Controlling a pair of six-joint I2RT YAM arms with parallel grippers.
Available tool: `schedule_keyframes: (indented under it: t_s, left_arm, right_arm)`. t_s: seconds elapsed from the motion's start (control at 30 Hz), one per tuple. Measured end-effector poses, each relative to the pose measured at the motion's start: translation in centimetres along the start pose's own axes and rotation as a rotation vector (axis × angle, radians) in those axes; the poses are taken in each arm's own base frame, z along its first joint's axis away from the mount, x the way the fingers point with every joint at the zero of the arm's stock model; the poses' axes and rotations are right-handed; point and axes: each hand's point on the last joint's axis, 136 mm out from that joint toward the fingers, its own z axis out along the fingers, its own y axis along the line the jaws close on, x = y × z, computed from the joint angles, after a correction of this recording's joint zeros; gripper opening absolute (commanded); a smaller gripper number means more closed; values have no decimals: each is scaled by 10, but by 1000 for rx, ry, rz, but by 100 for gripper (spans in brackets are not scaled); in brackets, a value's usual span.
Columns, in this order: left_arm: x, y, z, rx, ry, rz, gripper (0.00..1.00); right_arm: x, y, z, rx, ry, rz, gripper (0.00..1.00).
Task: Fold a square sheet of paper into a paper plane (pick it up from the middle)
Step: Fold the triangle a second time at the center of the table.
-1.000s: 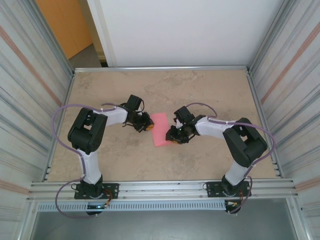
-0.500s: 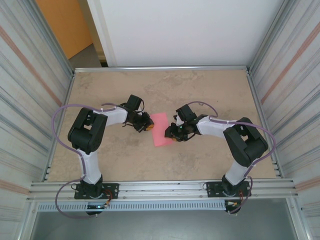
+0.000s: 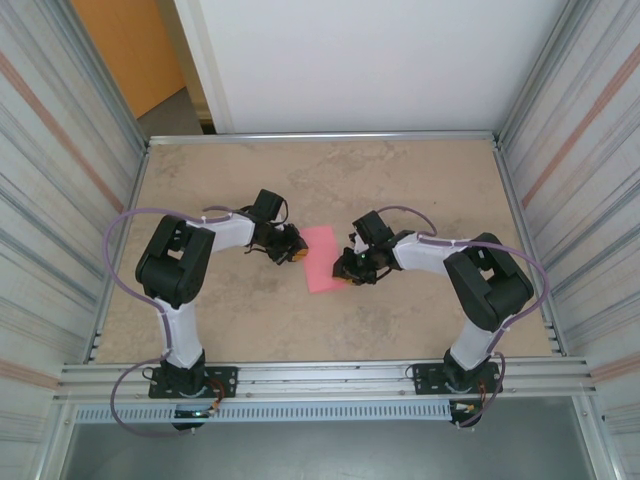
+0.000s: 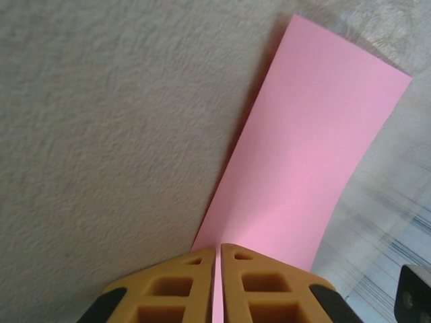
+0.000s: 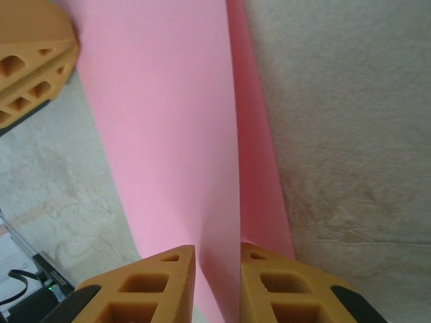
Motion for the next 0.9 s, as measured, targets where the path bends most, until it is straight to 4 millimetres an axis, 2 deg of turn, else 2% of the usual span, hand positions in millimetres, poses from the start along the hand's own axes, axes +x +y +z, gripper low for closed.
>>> schedule_keyframes:
  t_s: [0.33, 0.53, 0.9]
  left_arm:
    - [1, -1, 0, 3, 4, 8, 14]
    - [-3, -8, -1, 31, -13, 90, 17]
    - [-11, -39, -12, 101, -43, 269, 15]
  right_arm:
    - [1, -4, 0, 12, 4, 29, 9]
    - [0, -4, -4, 11, -4, 32, 2]
    - [4, -7, -14, 10, -9, 42, 1]
